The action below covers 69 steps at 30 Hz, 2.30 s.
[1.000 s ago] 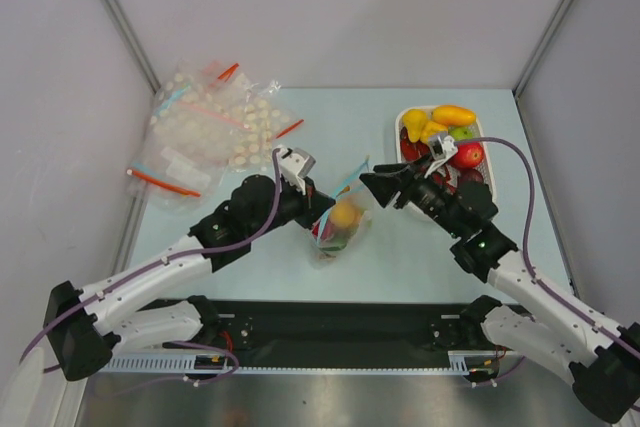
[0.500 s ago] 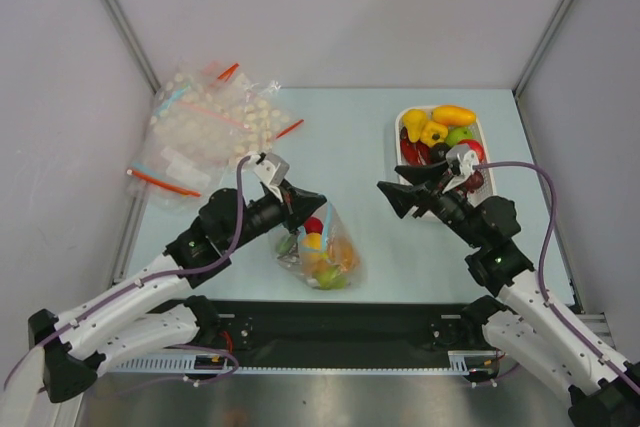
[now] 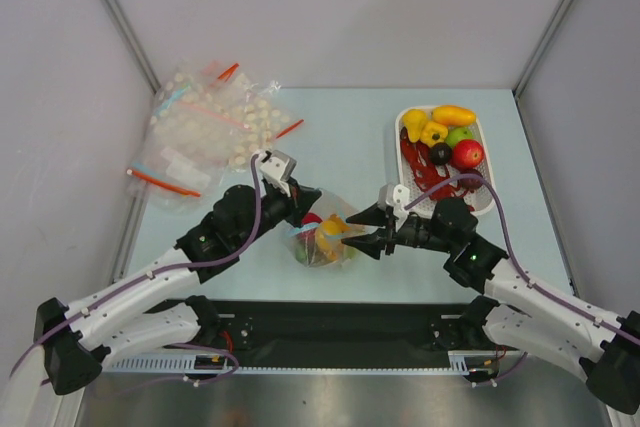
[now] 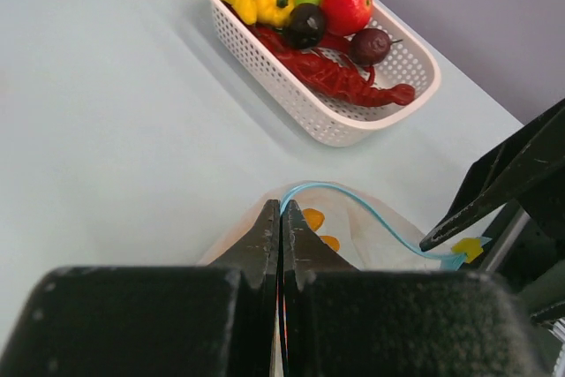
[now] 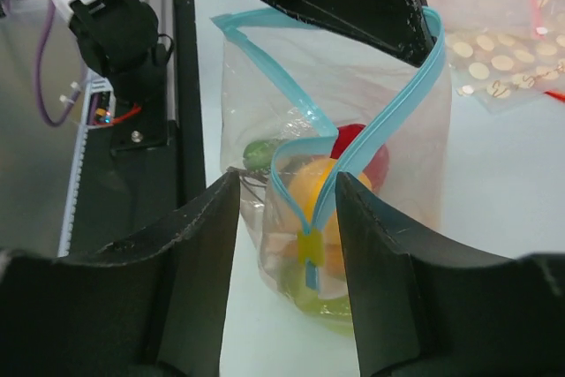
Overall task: Place the food in the zip-top bag and seal the zipper
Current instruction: Zip the zipper food storage bag at the center of the board.
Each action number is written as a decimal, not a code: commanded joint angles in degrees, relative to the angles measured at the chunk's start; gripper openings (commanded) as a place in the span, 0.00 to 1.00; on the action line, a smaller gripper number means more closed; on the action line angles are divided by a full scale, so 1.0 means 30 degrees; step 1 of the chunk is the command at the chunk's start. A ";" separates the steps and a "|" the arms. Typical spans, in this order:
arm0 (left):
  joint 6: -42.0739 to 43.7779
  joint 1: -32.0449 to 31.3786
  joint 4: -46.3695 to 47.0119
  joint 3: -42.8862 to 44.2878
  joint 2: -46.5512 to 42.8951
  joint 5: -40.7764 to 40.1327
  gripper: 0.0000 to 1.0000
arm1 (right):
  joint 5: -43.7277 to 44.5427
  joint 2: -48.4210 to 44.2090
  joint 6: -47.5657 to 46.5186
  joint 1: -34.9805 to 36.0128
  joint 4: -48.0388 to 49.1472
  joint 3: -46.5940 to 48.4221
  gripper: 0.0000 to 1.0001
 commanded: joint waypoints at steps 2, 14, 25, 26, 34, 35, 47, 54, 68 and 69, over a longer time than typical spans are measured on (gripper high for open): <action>0.0693 -0.0025 0.0565 0.0406 -0.0030 -0.1562 0.00 | 0.0992 0.0291 -0.2360 0.0353 -0.0538 0.0754 0.53; 0.0518 -0.0025 0.0476 0.0172 -0.0790 -0.2529 0.00 | 0.2514 0.0848 -0.3004 0.0324 -0.0333 0.0316 0.63; 0.0430 -0.0025 0.0418 0.0171 -0.0909 -0.2443 0.00 | 0.2516 0.1143 -0.2303 -0.0818 0.0544 0.0023 0.73; 0.0459 -0.0025 0.0418 0.0172 -0.0880 -0.2413 0.00 | 0.2428 0.0939 -0.2273 -0.0935 0.0604 -0.0094 0.73; 0.0430 -0.0025 0.0184 0.0289 -0.0704 -0.2998 0.00 | 0.1841 0.2107 -0.2828 -0.0907 -0.0126 0.0490 0.49; 0.0401 -0.0025 0.0183 0.0289 -0.0733 -0.2999 0.00 | 0.1841 0.2196 -0.2858 -0.0878 -0.0186 0.0549 0.47; 0.0225 -0.0025 0.0504 0.0318 -0.0587 -0.1423 0.01 | 0.2075 0.1875 -0.2829 0.0000 -0.0800 0.1164 0.16; 0.0049 -0.0025 0.0330 0.0581 -0.0411 -0.0511 0.15 | 0.2016 0.1084 -0.2332 0.0382 -0.1241 0.1458 0.00; 0.0546 -0.0025 0.2905 -0.1146 -0.2754 0.2241 0.95 | 0.0669 0.1816 0.0950 -0.1111 -0.1269 0.2482 0.00; 0.0692 -0.0025 0.2995 -0.1118 -0.2696 0.2767 0.95 | 0.0640 0.1816 0.0950 -0.1112 -0.1560 0.2628 0.00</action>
